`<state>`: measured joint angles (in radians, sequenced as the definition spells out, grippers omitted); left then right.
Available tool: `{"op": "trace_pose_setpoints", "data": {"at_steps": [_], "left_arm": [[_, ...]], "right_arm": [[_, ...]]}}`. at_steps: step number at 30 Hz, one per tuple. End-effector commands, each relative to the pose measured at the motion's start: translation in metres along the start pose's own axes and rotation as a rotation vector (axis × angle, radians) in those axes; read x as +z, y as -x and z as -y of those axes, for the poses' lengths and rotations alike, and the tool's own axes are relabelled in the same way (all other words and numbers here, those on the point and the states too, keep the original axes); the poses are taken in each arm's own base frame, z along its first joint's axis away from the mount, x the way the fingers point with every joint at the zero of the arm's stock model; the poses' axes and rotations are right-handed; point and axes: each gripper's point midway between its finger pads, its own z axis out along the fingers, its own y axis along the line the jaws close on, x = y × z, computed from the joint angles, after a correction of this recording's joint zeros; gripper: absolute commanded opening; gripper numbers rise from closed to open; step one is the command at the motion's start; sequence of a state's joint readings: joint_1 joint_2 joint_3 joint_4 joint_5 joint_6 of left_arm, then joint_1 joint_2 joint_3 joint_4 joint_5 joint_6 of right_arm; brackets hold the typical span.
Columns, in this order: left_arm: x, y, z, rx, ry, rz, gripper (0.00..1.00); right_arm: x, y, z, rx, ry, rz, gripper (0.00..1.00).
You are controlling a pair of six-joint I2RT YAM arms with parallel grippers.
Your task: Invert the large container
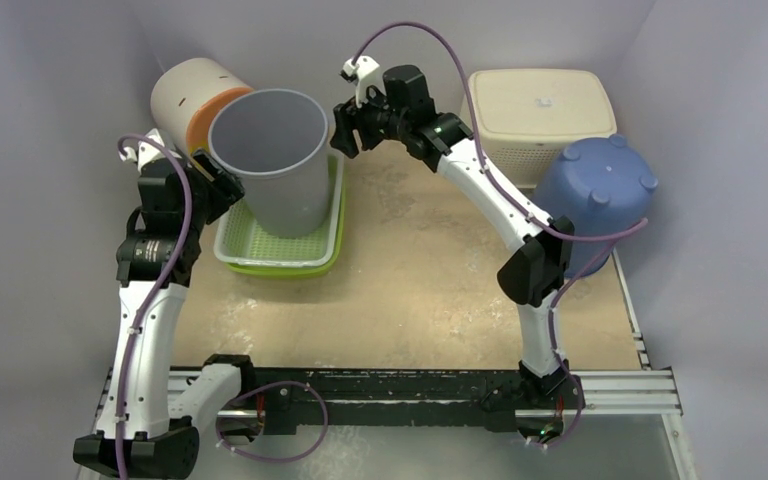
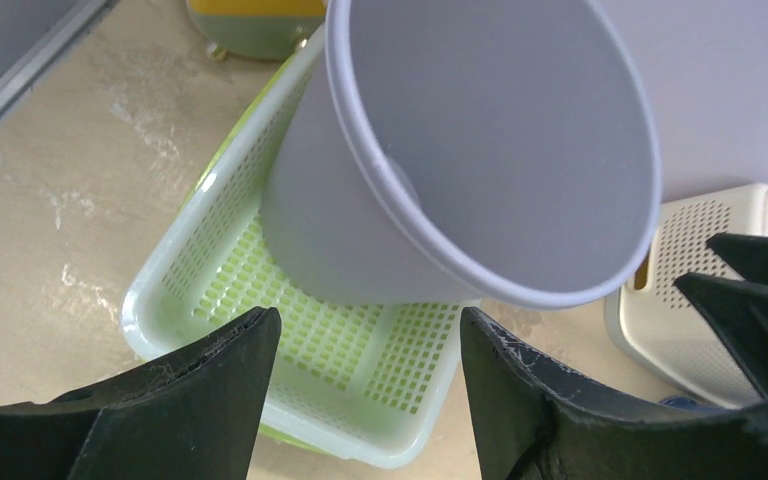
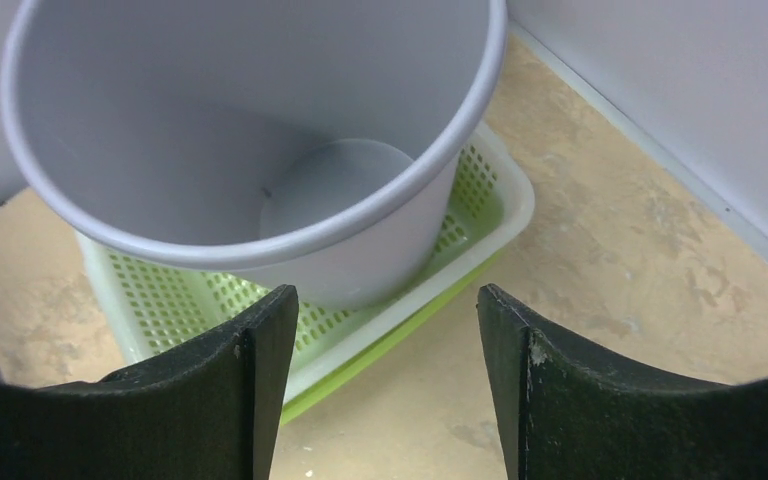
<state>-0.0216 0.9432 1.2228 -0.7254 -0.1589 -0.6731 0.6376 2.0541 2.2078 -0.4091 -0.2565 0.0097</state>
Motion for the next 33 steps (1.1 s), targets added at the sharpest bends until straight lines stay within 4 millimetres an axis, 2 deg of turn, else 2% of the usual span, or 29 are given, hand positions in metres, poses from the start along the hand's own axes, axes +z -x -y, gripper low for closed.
{"op": "trace_pose_setpoints", "data": {"at_steps": [1,6,10,13,20,24,25,26,27,28,33], "left_arm": [[-0.013,0.041,0.018,-0.032,-0.040,0.121,0.66],[-0.009,0.031,0.017,-0.040,-0.050,0.096,0.66],[-0.008,0.027,0.014,-0.037,-0.046,0.089,0.66],[-0.009,0.029,0.016,-0.034,-0.053,0.092,0.66],[-0.012,0.032,0.018,-0.006,-0.059,0.096,0.66],[-0.011,0.029,0.015,0.005,-0.052,0.085,0.66],[-0.010,0.028,0.015,0.007,-0.052,0.083,0.66],[-0.011,0.027,0.014,0.007,-0.050,0.083,0.66],[-0.011,0.027,0.013,0.009,-0.048,0.083,0.66],[-0.012,0.028,0.012,0.010,-0.046,0.087,0.66],[-0.021,0.032,0.008,0.014,-0.033,0.112,0.66]], "right_arm": [[-0.019,0.053,-0.019,0.070,0.078,0.162,0.69],[-0.004,0.056,-0.031,0.168,0.161,0.176,0.70],[0.019,0.039,-0.035,0.250,0.203,0.128,0.70],[0.030,0.036,-0.037,0.306,0.220,0.125,0.70],[0.041,0.029,-0.019,0.352,0.122,0.126,0.71],[0.049,0.023,-0.017,0.368,0.128,0.116,0.67],[0.051,0.021,-0.018,0.374,0.132,0.112,0.63],[0.053,0.018,-0.019,0.375,0.142,0.108,0.55],[0.054,0.017,-0.020,0.372,0.148,0.104,0.46],[0.056,0.013,-0.019,0.371,0.149,0.097,0.33],[0.064,-0.005,-0.018,0.366,0.145,0.059,0.00]]}}
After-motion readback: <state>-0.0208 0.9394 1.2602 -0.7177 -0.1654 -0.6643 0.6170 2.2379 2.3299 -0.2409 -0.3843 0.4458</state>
